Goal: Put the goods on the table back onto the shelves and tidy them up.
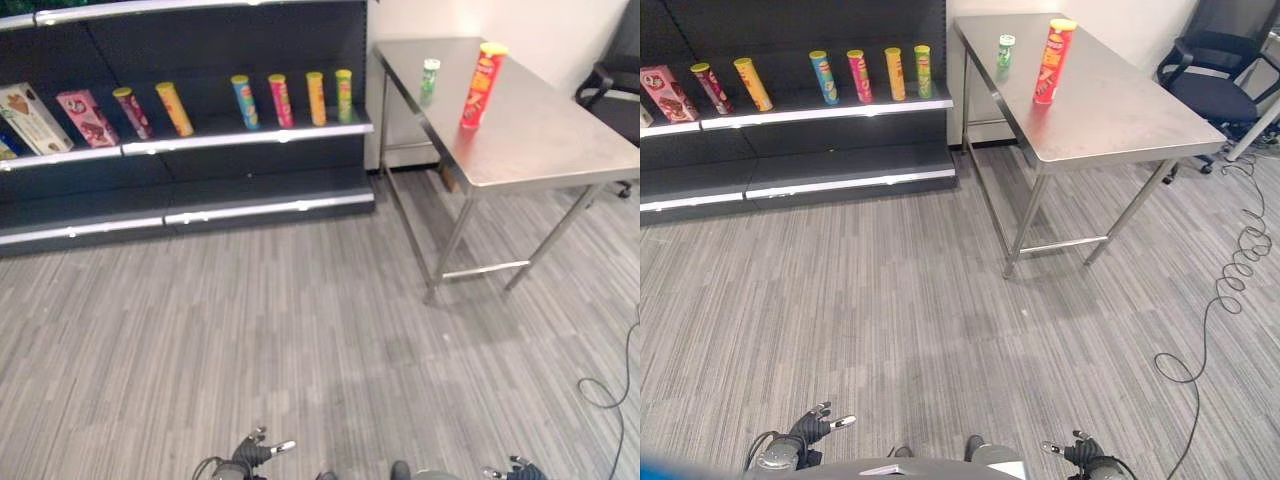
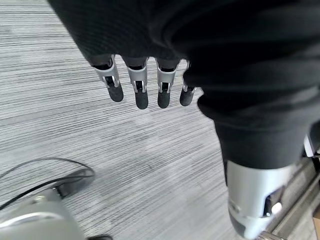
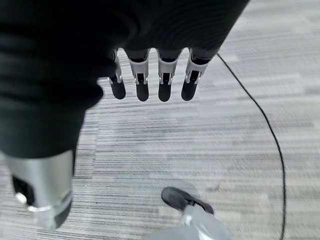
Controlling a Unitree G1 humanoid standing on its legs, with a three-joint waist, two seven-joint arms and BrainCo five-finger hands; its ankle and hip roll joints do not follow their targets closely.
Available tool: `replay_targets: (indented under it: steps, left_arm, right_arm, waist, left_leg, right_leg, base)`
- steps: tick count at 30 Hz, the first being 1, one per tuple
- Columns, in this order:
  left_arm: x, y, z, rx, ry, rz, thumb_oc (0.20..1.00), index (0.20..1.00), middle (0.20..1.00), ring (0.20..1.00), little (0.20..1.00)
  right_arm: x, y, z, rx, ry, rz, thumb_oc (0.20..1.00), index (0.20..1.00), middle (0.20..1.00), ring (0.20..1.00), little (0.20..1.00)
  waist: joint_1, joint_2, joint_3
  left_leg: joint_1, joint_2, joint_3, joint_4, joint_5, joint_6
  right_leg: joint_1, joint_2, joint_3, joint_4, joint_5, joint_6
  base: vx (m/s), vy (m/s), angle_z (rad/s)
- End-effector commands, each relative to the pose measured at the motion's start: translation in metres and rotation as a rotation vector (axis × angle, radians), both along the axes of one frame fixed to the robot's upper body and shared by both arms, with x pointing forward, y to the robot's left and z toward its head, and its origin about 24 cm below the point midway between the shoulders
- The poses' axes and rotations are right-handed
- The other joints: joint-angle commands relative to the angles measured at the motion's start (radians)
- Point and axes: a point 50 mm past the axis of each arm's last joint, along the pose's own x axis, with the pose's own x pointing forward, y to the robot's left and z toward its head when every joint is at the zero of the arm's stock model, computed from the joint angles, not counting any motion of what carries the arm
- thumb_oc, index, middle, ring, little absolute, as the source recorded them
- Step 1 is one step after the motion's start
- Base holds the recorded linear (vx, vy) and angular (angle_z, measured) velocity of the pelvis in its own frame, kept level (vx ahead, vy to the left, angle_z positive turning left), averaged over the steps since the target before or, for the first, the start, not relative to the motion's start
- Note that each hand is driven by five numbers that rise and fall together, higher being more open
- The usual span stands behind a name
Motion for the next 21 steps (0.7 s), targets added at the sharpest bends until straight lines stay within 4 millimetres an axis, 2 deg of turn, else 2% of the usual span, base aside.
replay_targets:
  steps: [1,7,21]
  left_arm:
    - [0.0160,0.0008,0.0045,0.004,-0.035,-0.015,1.000,1.000,1.000,1.000,1.000]
    - [0.0159,0.0005,0.0046,0.003,-0.040,-0.008,1.000,1.000,1.000,1.000,1.000]
    - [0.0103,0.0011,0.0016,0.018,-0.010,-0.012,1.000,1.000,1.000,1.000,1.000]
  right_arm:
    - [0.0233,0.0011,0.0039,0.002,-0.057,0.011,1.000,1.000,1.000,1.000,1.000]
    - [0.0301,0.0032,0.0060,0.005,-0.082,0.027,1.000,1.000,1.000,1.000,1.000]
    - [0.0328,0.0039,0.0060,-0.002,-0.075,0.049,1.000,1.000,1.000,1.000,1.000]
  waist:
    - [0.000,-0.017,-0.020]
    - [-0.003,-0.015,-0.021]
    - [0.002,-0.011,-0.019]
  left_leg:
    - [-0.005,0.078,0.046,0.032,-0.027,-0.082]
    - [-0.003,0.077,0.045,0.033,-0.029,-0.082]
    - [-0.015,0.075,0.038,0.038,-0.028,-0.080]
  right_leg:
    - [0.006,-0.106,-0.019,0.058,-0.135,0.107]
    - [0.007,-0.104,-0.016,0.058,-0.137,0.107]
    - [-0.004,-0.106,-0.014,0.067,-0.140,0.106]
  base:
    - [0.00,0.000,0.00]
    - [0.00,0.000,0.00]
    - [0.00,0.000,0.00]
